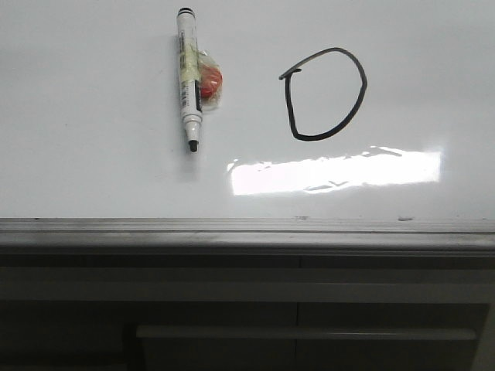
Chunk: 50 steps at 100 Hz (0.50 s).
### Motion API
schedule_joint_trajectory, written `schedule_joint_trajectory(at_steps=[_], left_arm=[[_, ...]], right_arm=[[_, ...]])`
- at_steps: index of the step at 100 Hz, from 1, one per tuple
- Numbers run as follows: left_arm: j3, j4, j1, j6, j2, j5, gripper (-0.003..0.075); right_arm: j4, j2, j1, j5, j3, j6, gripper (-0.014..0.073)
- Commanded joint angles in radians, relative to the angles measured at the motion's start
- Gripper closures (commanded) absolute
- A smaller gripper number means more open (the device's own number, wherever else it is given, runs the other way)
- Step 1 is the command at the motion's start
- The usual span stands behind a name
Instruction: Write number 0 on whiteboard
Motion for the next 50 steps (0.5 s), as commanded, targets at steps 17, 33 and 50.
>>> schedule_joint_trajectory(at_steps=[17,33,50], left_arm=[[0.01,0.024,0.002,0.025,-0.008,-0.074,0.074],[0.201,0.167,0.007,0.122,-0.099,-0.266,0.074],[0.498,0.142,0.099,0.122,-0.279,-0.58,0.074]], right_arm=[[-0.055,0.002,-0.005,-0.045,-0.024,0.005,0.0662],[-0.055,0.002,-0.005,-0.045,-0.024,0.005,0.0662],[-0.055,0.002,-0.005,-0.045,-0.024,0.005,0.0662]])
